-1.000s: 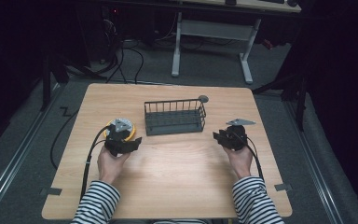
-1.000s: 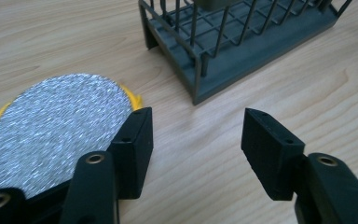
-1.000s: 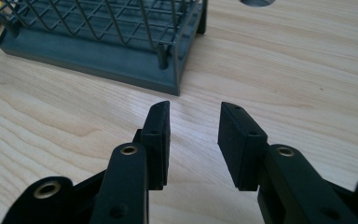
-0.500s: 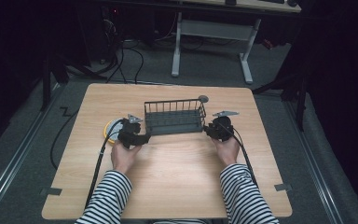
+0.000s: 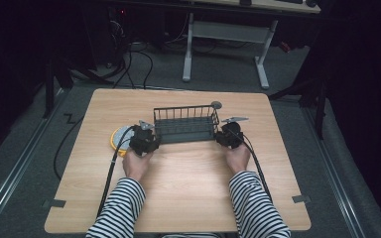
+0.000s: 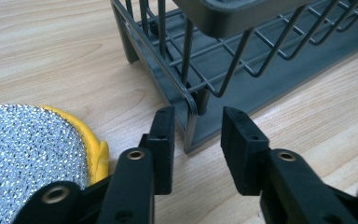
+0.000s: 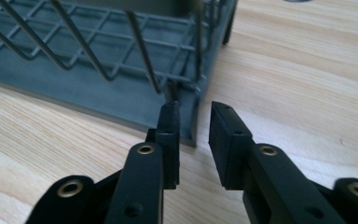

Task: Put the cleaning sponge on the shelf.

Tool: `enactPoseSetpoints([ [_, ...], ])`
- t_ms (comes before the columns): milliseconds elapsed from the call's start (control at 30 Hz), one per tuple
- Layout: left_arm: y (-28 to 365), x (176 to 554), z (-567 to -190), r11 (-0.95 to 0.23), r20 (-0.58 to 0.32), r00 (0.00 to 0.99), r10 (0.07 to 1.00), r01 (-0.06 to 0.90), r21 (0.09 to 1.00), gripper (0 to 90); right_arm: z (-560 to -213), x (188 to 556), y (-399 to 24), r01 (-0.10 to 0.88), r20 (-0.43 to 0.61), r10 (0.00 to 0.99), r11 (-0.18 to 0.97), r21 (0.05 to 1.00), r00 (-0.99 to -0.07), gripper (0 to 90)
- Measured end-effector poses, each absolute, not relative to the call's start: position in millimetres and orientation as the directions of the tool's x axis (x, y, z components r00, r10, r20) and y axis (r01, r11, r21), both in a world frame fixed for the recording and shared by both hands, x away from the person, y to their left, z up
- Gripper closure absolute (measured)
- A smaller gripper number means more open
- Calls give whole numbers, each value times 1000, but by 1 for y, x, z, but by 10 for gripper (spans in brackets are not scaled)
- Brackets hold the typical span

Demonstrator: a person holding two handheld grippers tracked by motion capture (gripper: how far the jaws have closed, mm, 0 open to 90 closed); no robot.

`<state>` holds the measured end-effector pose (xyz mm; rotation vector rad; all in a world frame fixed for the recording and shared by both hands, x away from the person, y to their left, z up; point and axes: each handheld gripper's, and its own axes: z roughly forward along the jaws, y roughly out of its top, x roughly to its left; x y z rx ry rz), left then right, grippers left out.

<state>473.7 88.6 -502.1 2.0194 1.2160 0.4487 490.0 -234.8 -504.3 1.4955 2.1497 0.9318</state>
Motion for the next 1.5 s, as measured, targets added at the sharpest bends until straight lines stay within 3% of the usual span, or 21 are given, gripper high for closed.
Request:
enactPoseSetpoints([
  [167,88,475,-503,-296,-65,496,866,613,732,780,-504,494,-230,680,43,924,248,690,-380,845],
  [300,89,476,-504,-306,-58,498,865,616,726,858,-503,492,-231,683,38,922,257,684,-385,856],
  [633,85,460,-499,-391,-28,564,825,607,692,864,-501,482,-235,685,24,913,288,669,-407,858],
  [1500,87,376,-498,-438,-57,646,761,578,689,863,-499,433,-241,663,16,873,359,657,-488,858],
])
